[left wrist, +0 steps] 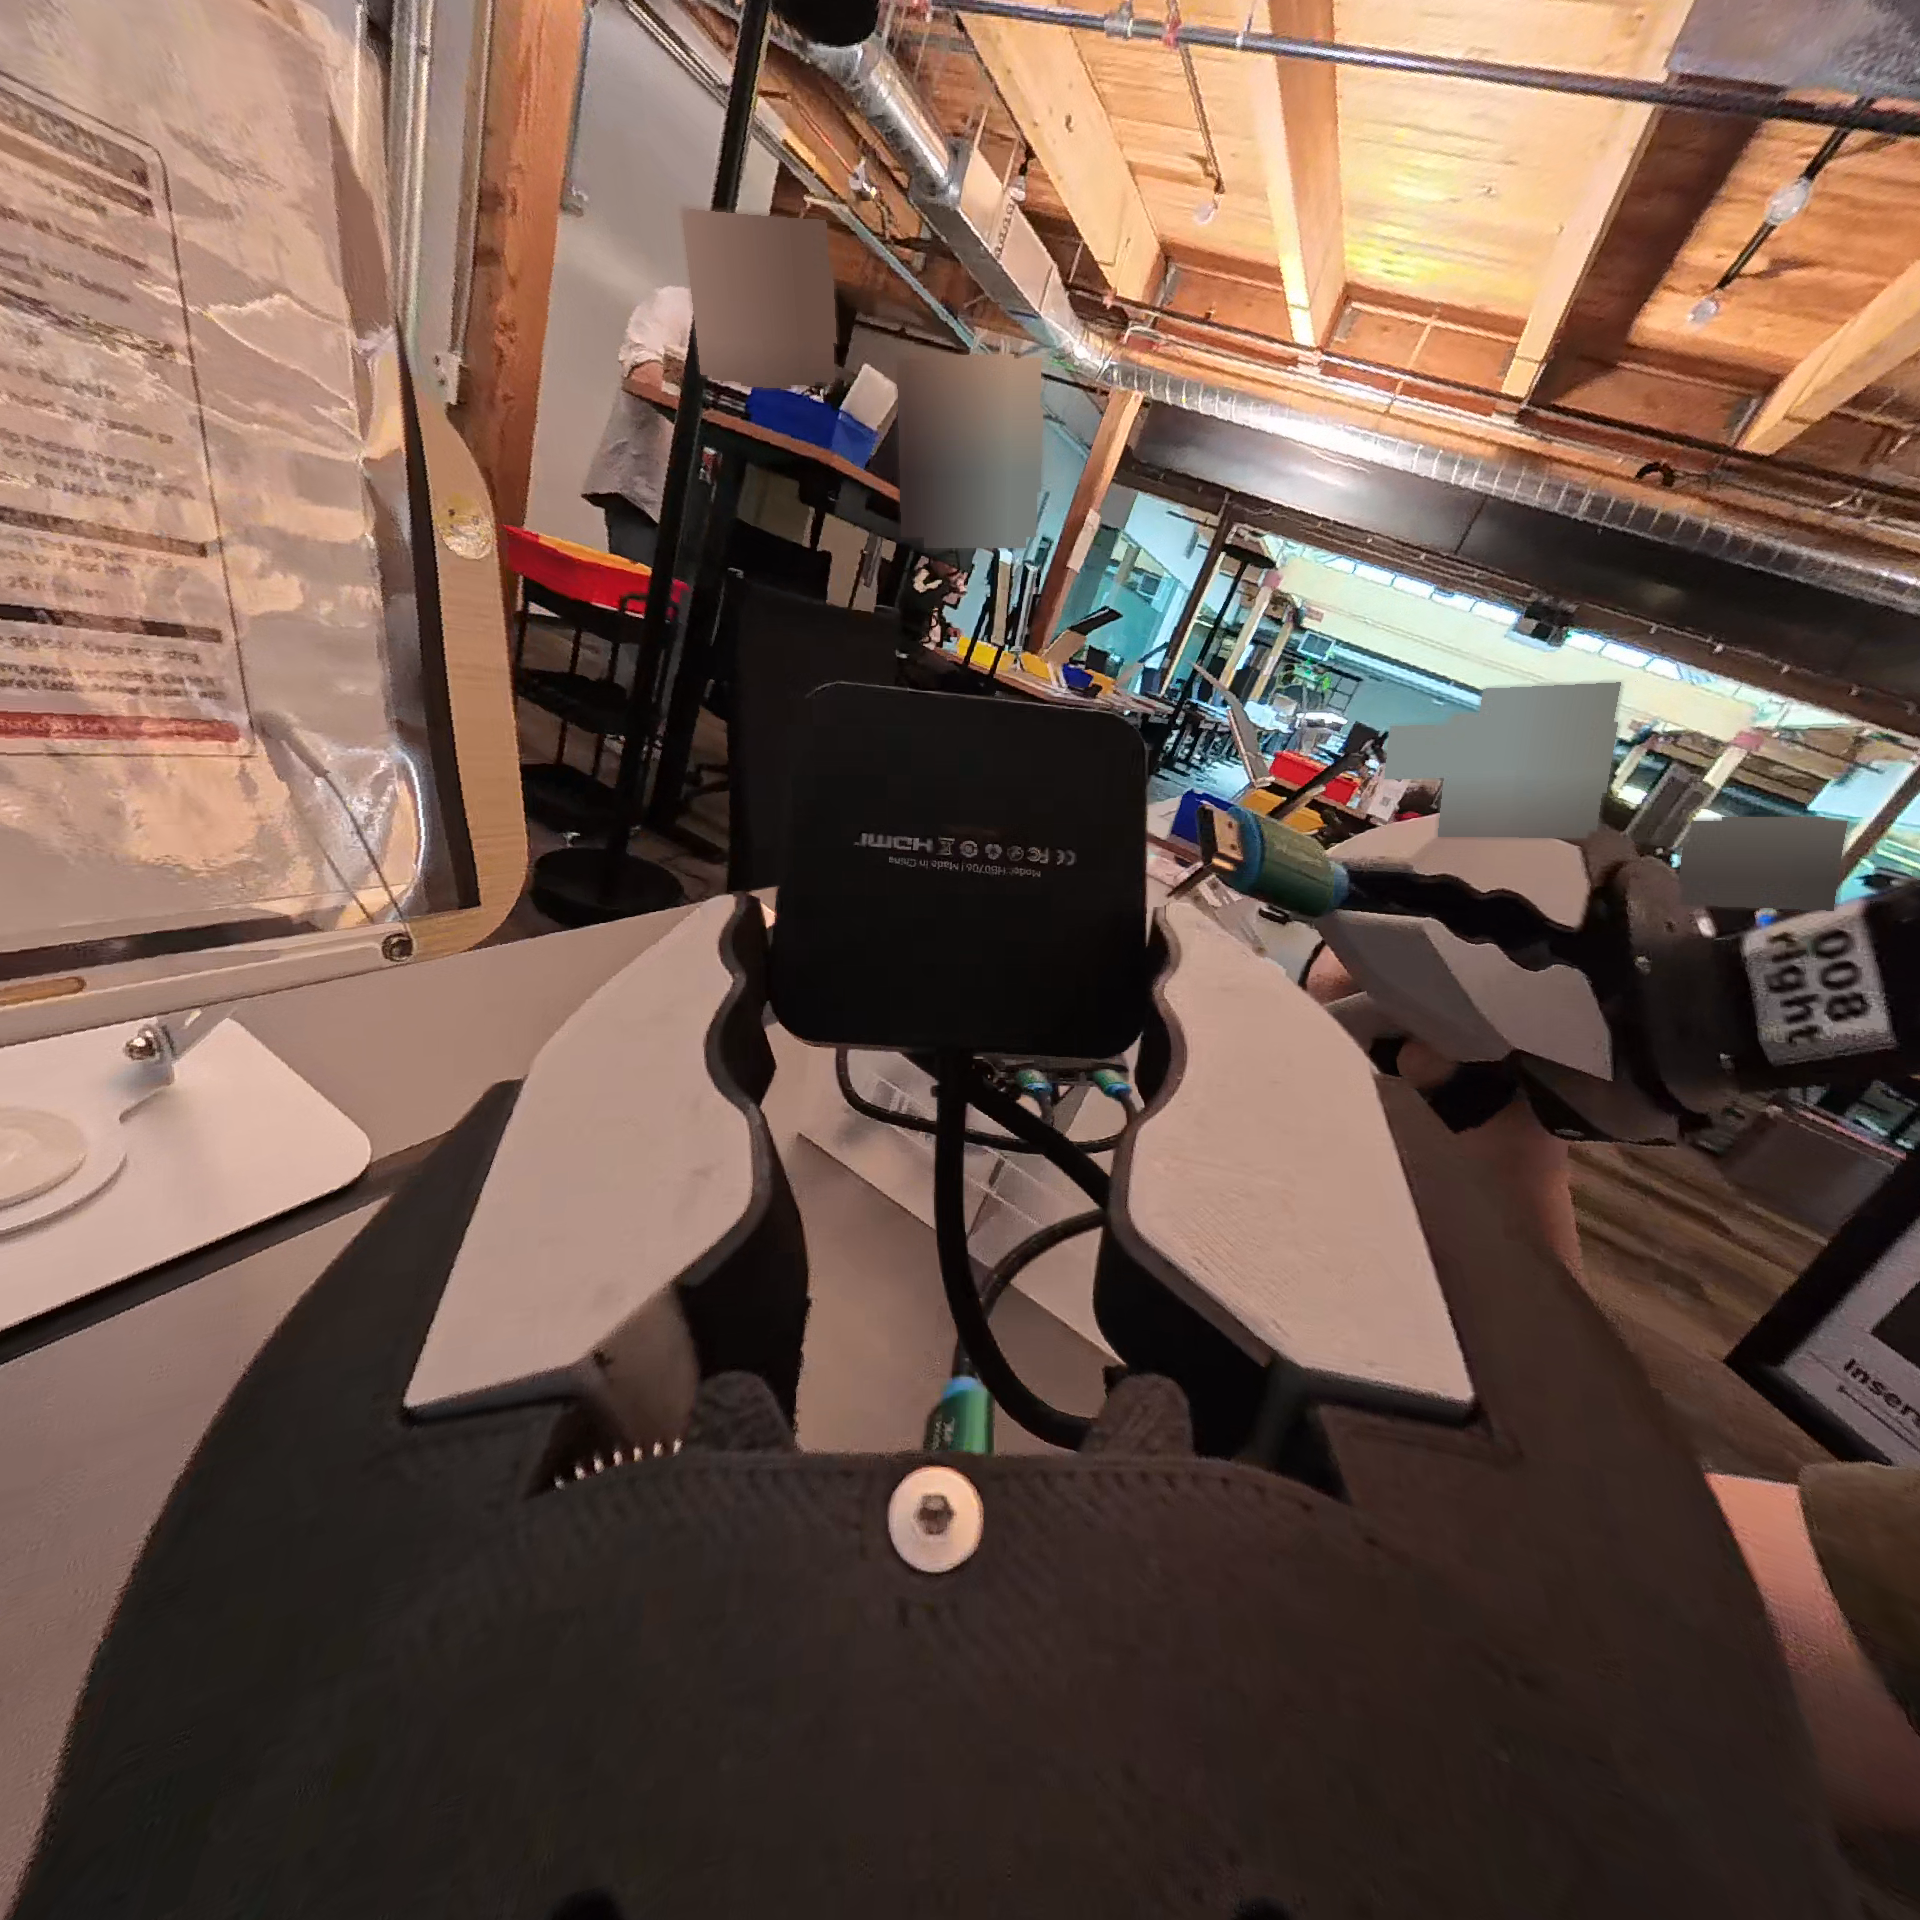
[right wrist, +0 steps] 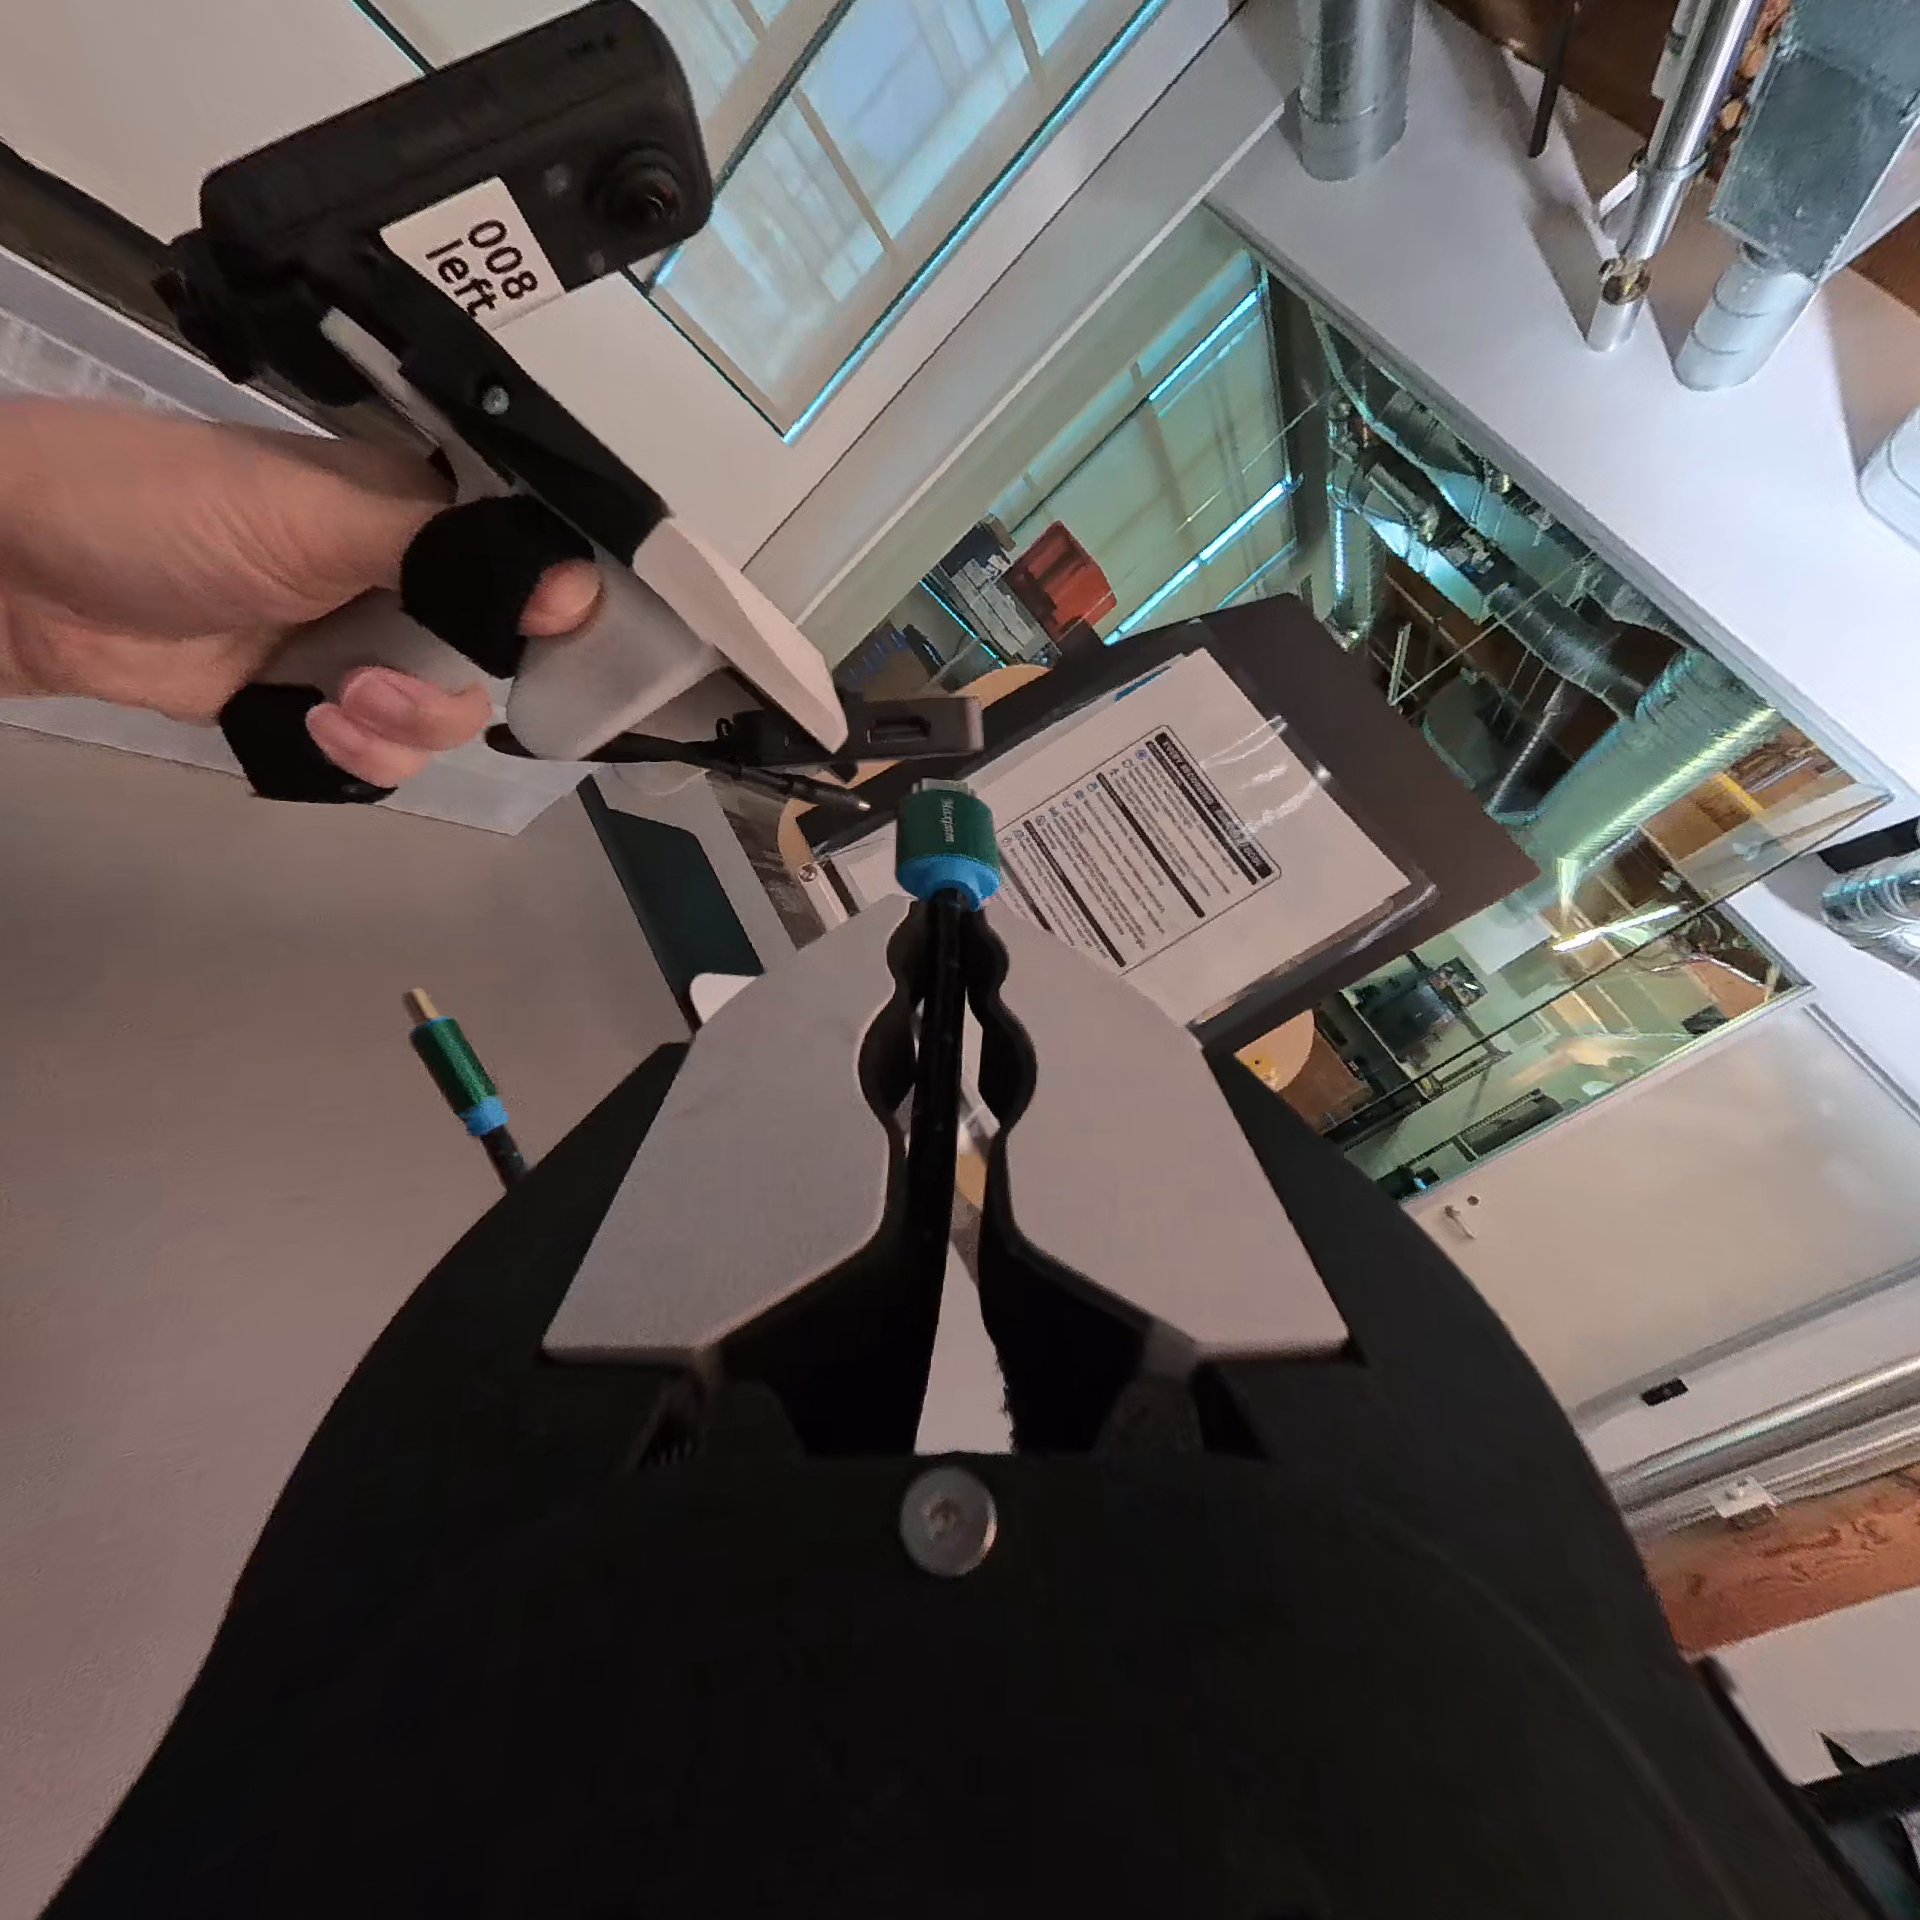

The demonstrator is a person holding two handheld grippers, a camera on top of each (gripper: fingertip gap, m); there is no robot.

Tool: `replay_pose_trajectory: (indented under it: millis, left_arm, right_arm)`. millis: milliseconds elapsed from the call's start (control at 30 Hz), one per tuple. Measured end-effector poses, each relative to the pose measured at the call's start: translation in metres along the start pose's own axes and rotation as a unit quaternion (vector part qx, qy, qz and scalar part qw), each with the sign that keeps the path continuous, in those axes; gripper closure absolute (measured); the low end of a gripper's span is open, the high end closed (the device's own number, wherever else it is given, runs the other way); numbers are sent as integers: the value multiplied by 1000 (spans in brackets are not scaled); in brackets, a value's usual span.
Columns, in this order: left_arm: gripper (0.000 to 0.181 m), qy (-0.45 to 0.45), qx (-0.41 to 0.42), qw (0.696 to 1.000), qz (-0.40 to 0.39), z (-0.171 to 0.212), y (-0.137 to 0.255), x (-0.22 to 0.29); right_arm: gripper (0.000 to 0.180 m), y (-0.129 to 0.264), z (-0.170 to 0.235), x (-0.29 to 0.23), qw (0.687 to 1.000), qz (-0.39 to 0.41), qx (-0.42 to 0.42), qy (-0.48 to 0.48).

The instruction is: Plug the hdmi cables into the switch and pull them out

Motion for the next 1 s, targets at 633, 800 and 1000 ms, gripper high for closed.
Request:
replay_pose_trajectory:
  millis: [633, 800, 1000]
  left_arm:
    - [112, -5, -28, 1000, 11, 6, -16, 8]
    - [112, -36, -31, 999, -26, 5, -15, 11]
    - [112, -95, -34, 990, -95, 2, -12, 20]
  right_arm:
    - [172, -7, 0, -7, 999, 3, -28, 32]
    - [171, -7, 1, -7, 999, 1, -37, 32]
    - [172, -7, 0, -7, 999, 2, -33, 29]
Point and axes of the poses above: each gripper's, where its closed fingertips meet, y back along the fingers, z out of its underside, x = y × z across the jaws, the point moved 8 cm from there along y, back along the fingers, and after that the axes turned 14 degrees about -x, right-handed, at the moved point
